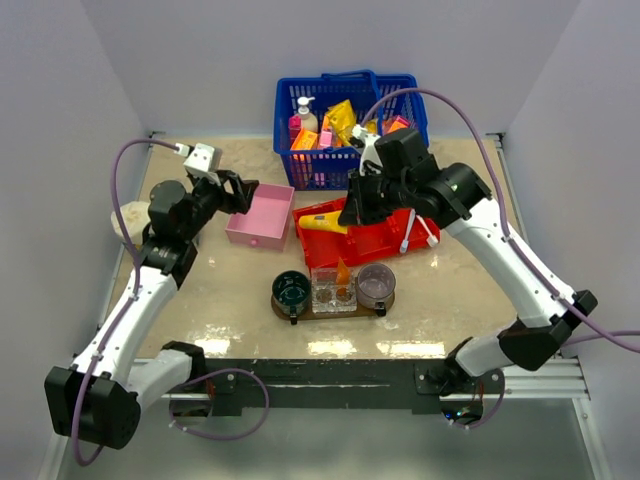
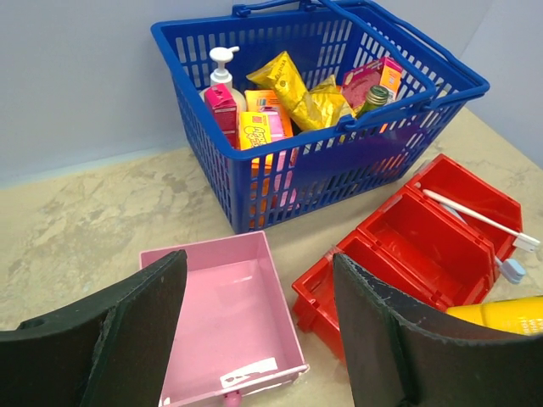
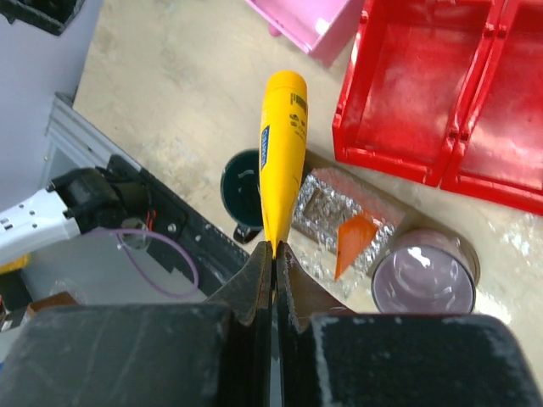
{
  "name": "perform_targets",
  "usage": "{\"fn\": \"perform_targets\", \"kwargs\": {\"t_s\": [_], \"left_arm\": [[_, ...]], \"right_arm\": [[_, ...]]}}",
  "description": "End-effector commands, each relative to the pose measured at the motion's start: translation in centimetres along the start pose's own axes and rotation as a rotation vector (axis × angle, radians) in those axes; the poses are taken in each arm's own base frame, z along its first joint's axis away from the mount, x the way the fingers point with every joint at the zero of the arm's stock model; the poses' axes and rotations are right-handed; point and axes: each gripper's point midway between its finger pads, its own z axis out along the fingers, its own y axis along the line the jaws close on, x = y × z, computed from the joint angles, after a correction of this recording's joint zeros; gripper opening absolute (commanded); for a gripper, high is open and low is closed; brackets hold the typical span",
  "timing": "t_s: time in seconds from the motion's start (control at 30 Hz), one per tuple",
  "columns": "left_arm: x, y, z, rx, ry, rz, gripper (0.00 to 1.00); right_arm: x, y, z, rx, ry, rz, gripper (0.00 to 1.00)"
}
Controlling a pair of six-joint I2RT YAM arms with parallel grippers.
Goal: Prepare toiletry sets of a toothbrush and toothpaste on the tray
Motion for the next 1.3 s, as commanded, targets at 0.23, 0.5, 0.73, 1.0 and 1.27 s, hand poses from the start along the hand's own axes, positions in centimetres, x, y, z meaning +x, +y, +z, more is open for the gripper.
{"fn": "perform_targets", "kwargs": {"t_s": [0.23, 0.5, 0.73, 1.0, 1.27], "left_arm": [[-3.3, 0.2, -0.7, -0.030, -0.077, 0.069, 0.74], [-3.4, -0.1, -0.7, -0.015, -0.074, 0.066, 0.74], [-3.5, 0.0, -0.8, -0.021, -0.075, 0.069, 0.74], [-3.4, 0.0, -0.8, -0.021, -0.072, 0.065, 0.73], [-2.9, 0.0, -0.5, -0.015, -0.059, 0.058, 0.74]], "right_arm": [[3.0, 1.6, -2.4, 0.086, 0.192, -0.014, 0.00], [4.9, 1.9, -0.8, 0.097, 0.294, -0.014, 0.00], [5.5, 1.1, -0.3, 0.127, 0.315, -0.008, 0.00], [6.9, 0.2, -0.6, 0.155, 0.341, -0.004, 0.00], [7.6, -0.4, -1.0, 0.175, 0.349, -0.002, 0.00]]}}
